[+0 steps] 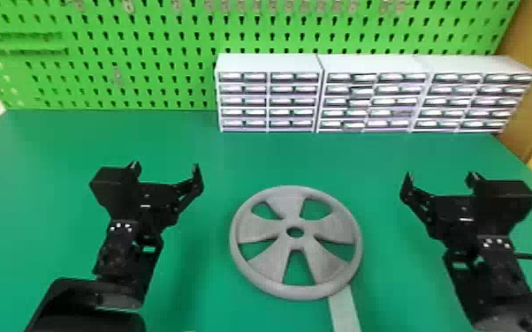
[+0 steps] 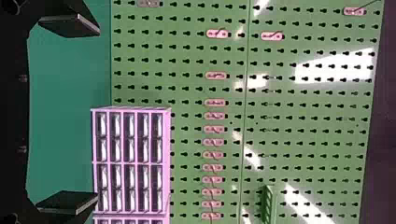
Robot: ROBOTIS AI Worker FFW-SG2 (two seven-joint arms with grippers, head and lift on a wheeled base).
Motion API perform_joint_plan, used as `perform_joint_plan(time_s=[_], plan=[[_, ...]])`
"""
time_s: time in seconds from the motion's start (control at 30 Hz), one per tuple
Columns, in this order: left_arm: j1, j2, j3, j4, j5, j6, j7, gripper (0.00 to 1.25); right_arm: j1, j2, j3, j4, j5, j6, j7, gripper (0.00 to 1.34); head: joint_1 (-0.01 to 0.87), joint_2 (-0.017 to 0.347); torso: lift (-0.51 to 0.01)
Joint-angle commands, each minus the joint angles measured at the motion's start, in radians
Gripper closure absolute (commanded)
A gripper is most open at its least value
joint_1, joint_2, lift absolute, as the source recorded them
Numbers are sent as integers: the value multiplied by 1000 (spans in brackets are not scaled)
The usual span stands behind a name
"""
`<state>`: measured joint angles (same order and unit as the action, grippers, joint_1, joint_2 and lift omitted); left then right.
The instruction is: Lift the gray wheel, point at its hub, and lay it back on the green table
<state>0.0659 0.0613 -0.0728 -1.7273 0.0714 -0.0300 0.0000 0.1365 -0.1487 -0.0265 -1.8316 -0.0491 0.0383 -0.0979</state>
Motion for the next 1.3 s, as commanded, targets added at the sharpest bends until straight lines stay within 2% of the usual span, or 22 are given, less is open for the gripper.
perform_joint_plan(time_s=[0.0,1.27], plan=[[0,0,1,0,1,-2,0,55,0,0,-1,0,0,0,0,170,692,48,-93],[-12,0,-2,5,11,-34,-11,59,-5,1,2,0,21,0,0,170,692,48,-93]])
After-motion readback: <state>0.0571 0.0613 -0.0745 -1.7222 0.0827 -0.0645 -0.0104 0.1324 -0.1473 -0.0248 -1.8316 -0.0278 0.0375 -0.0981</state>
